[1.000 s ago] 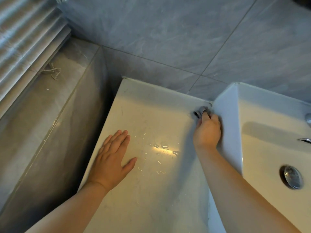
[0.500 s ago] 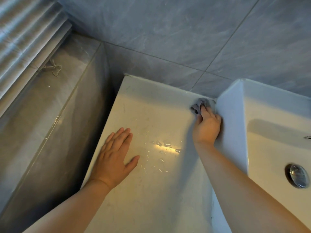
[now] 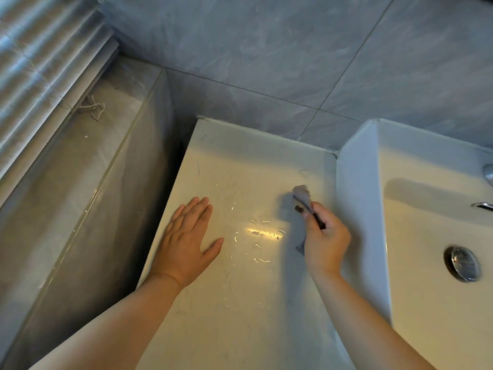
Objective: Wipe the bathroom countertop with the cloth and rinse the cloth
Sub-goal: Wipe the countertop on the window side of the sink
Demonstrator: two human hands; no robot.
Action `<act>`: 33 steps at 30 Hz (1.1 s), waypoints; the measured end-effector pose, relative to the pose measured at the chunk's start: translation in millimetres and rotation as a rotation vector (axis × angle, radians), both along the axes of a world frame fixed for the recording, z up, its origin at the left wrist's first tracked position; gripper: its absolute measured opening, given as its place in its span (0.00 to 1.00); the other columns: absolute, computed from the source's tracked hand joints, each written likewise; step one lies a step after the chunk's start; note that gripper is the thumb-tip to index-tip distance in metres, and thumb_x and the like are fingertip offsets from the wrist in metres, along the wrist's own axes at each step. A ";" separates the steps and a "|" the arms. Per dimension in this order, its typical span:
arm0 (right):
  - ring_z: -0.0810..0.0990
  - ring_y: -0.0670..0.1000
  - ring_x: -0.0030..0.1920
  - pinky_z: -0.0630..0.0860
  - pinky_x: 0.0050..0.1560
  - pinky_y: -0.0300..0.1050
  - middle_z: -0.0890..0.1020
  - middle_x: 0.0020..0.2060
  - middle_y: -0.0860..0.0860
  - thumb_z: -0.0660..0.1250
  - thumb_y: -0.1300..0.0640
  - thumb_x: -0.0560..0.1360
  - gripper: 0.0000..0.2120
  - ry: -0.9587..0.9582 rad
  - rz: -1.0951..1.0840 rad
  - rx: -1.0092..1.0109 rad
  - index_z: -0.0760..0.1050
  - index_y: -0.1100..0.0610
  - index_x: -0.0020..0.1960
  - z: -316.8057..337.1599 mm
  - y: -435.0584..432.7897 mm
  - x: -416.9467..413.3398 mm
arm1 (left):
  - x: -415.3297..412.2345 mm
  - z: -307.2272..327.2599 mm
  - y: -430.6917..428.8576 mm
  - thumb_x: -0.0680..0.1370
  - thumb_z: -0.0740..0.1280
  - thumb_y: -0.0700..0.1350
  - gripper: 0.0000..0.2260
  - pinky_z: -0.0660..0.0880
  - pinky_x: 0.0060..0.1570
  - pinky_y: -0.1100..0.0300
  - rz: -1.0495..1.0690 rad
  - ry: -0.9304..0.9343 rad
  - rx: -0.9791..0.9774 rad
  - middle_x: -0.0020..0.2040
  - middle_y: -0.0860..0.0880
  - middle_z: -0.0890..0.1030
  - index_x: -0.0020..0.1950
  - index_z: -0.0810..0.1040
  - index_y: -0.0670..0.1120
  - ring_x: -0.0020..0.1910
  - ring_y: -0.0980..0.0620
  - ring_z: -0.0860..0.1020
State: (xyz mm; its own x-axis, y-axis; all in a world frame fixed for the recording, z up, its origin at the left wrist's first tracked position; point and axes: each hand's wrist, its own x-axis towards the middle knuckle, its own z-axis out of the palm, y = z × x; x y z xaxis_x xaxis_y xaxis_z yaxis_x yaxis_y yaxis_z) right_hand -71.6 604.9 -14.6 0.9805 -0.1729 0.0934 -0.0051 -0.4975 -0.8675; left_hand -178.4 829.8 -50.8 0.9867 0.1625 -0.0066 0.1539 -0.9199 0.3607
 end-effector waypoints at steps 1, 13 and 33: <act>0.80 0.42 0.44 0.73 0.47 0.30 0.83 0.46 0.51 0.67 0.67 0.74 0.11 -0.053 -0.060 -0.045 0.82 0.56 0.53 1.5 -4.1 6.4 | 0.2 0.3 0.0 0.77 0.54 0.61 0.31 0.49 0.74 0.56 0.000 -0.003 0.000 0.75 0.47 0.62 0.73 0.65 0.42 0.76 0.51 0.56; 0.81 0.55 0.49 0.74 0.48 0.42 0.84 0.52 0.51 0.64 0.63 0.76 0.13 -0.104 -0.090 -0.330 0.80 0.57 0.58 -31.7 -3.9 22.9 | -1.3 -3.5 1.2 0.77 0.54 0.60 0.31 0.51 0.74 0.54 0.000 -0.035 0.011 0.76 0.48 0.62 0.73 0.65 0.43 0.76 0.51 0.55; 0.68 0.34 0.33 0.68 0.33 0.34 0.72 0.27 0.31 0.71 0.62 0.73 0.12 0.073 0.212 0.035 0.77 0.47 0.36 4.6 11.3 -14.8 | -4.9 -2.2 6.6 0.77 0.56 0.61 0.31 0.51 0.75 0.53 -0.001 -0.004 -0.144 0.78 0.52 0.55 0.76 0.59 0.46 0.77 0.54 0.50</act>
